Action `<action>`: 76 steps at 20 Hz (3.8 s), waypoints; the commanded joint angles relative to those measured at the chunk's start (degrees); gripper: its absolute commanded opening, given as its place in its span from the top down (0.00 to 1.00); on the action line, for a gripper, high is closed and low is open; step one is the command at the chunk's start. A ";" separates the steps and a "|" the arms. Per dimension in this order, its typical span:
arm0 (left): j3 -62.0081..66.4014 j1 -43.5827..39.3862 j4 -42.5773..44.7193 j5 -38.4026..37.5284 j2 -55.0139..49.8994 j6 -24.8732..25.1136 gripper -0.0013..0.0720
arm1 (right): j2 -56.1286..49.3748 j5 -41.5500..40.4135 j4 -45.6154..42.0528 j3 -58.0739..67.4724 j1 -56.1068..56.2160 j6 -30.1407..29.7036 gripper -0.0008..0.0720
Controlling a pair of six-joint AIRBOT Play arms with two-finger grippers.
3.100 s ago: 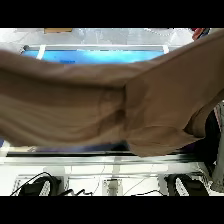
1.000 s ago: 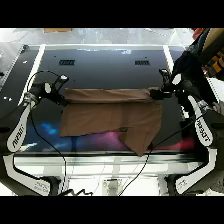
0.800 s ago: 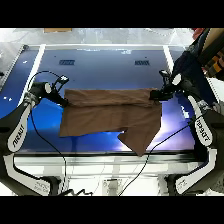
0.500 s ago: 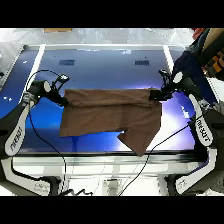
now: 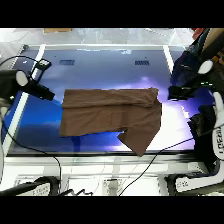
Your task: Fold the clothes and pants, and hang the long-sleeved shirts on hangers.
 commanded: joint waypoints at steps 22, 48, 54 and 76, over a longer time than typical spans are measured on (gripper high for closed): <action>-37.70 31.76 -29.18 1.49 13.29 6.49 0.28 | 22.05 -26.21 31.10 -67.73 -10.95 -21.92 0.40; -41.27 31.69 -38.71 -3.10 3.10 10.54 0.39 | 28.48 -30.86 37.11 -66.82 -5.22 -24.61 0.97; -41.27 28.02 -40.57 3.06 -2.56 12.13 0.39 | 28.48 -31.01 37.24 -66.82 -5.22 -24.57 0.97; -35.19 24.37 -41.51 1.42 21.62 16.41 0.96 | 51.47 -25.73 38.25 -60.22 -5.22 -21.27 0.97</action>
